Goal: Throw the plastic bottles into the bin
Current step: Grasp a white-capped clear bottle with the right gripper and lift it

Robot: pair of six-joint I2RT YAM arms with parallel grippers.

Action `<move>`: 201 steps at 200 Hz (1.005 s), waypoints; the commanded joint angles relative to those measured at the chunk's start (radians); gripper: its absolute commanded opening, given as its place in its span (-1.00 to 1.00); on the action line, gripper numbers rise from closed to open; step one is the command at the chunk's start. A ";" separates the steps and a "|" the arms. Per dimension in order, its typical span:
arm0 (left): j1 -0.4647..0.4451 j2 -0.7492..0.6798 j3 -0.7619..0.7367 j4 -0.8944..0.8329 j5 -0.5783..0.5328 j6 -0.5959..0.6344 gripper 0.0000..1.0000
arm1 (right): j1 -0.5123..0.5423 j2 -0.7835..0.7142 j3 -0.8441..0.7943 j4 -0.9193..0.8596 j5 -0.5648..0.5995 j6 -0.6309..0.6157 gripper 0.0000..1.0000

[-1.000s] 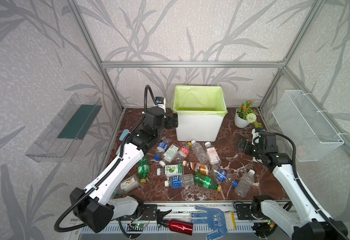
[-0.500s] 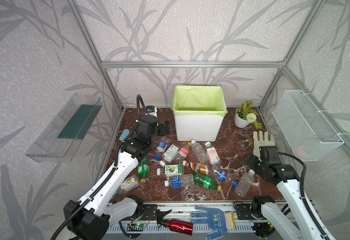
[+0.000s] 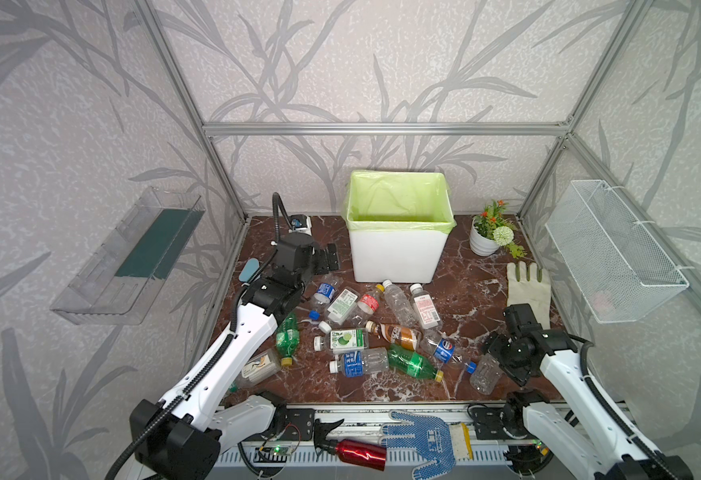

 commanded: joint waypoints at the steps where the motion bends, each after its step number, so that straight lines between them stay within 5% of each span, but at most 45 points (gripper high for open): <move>1: 0.007 -0.003 -0.008 -0.014 0.010 -0.011 0.99 | 0.010 0.021 -0.004 0.050 -0.006 -0.011 0.57; 71: 0.015 -0.038 -0.004 -0.036 -0.018 -0.017 0.99 | 0.013 0.011 -0.038 0.114 -0.004 -0.023 0.09; 127: 0.034 -0.037 -0.041 -0.032 -0.025 -0.058 0.98 | 0.012 -0.015 0.216 0.174 0.076 -0.194 0.07; 170: 0.081 0.003 -0.073 -0.029 -0.008 -0.099 0.98 | 0.002 0.164 0.724 0.183 0.091 -0.557 0.08; 201: 0.128 0.028 -0.094 -0.028 0.009 -0.134 0.99 | 0.001 0.289 1.168 0.240 0.038 -0.661 0.08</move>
